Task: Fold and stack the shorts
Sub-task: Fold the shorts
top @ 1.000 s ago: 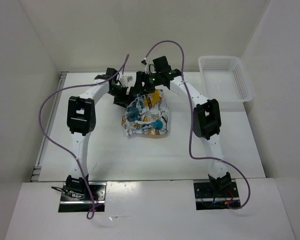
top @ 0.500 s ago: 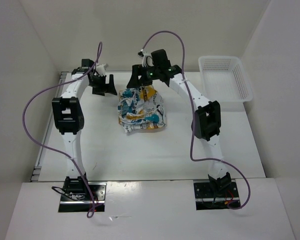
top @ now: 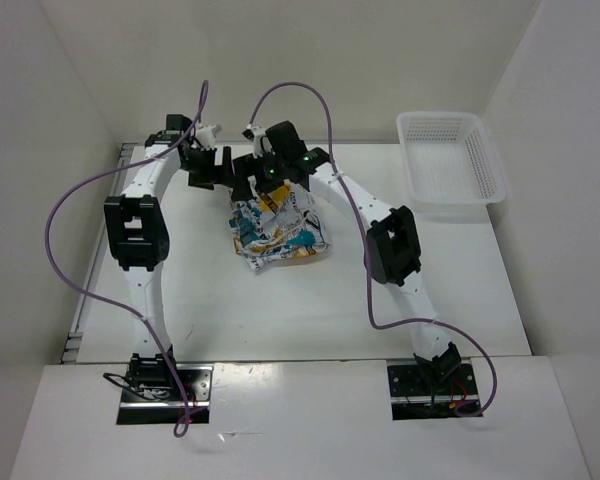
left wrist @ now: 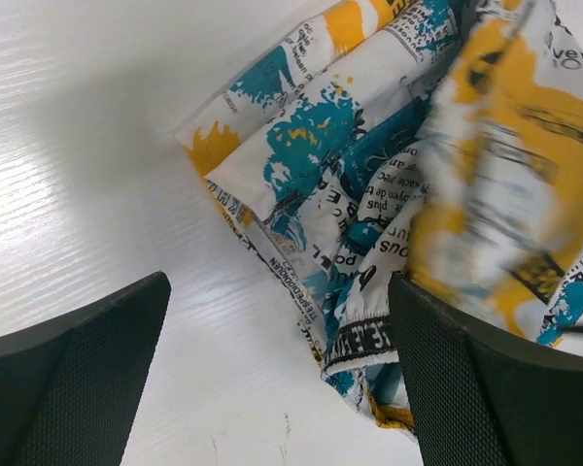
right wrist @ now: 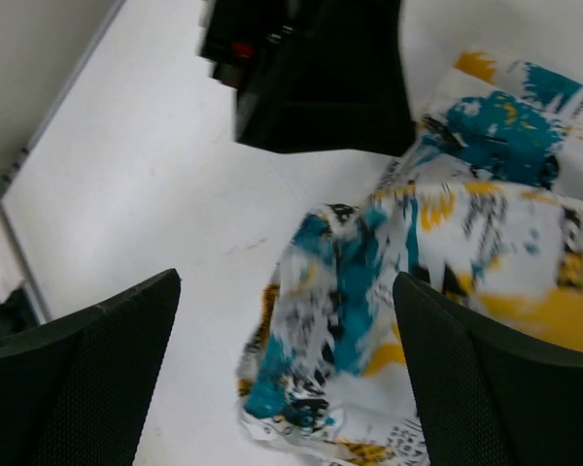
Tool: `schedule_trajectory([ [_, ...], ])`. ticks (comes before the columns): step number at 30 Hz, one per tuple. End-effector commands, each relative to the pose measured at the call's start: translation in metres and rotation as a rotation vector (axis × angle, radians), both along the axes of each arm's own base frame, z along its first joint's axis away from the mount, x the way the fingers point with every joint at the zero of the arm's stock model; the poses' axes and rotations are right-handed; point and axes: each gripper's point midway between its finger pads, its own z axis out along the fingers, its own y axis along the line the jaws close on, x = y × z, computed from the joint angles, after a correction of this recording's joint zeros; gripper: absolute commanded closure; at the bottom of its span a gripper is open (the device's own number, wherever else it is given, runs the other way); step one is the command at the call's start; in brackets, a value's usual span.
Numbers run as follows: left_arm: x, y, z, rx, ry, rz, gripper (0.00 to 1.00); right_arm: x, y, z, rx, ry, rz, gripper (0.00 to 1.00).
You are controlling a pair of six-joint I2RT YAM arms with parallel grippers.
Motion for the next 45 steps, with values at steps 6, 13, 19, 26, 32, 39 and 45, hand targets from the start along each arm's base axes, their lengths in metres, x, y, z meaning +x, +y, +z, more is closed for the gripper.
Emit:
schedule_trajectory([
  [6,-0.004,-0.004,0.039,-0.052,-0.068,-0.043,0.00,0.012,-0.003,-0.031,-0.116,-0.082,-0.019,0.02],
  [13,-0.027,0.000,0.044,-0.028,-0.035,-0.028,0.00,0.025,-0.039,0.030,-0.147,-0.227,-0.127,0.02],
  [19,-0.054,-0.033,0.041,-0.105,0.021,-0.108,0.00,0.016,-0.131,0.025,-0.259,-0.208,-0.211,0.02],
  [26,-0.060,-0.053,-0.006,0.004,0.096,-0.131,0.05,-0.035,-0.189,-0.067,-0.381,-0.023,-0.174,0.05],
  [32,-0.050,-0.049,-0.030,0.059,0.117,-0.115,0.53,-0.057,-0.195,-0.102,-0.340,0.082,-0.146,0.06],
  [39,-0.039,-0.035,-0.036,0.141,0.092,-0.074,0.77,-0.057,-0.182,-0.134,-0.297,0.176,-0.154,0.33],
  [45,-0.021,-0.034,-0.036,0.155,0.056,-0.063,0.76,-0.065,-0.182,-0.150,-0.298,0.237,-0.169,0.92],
])
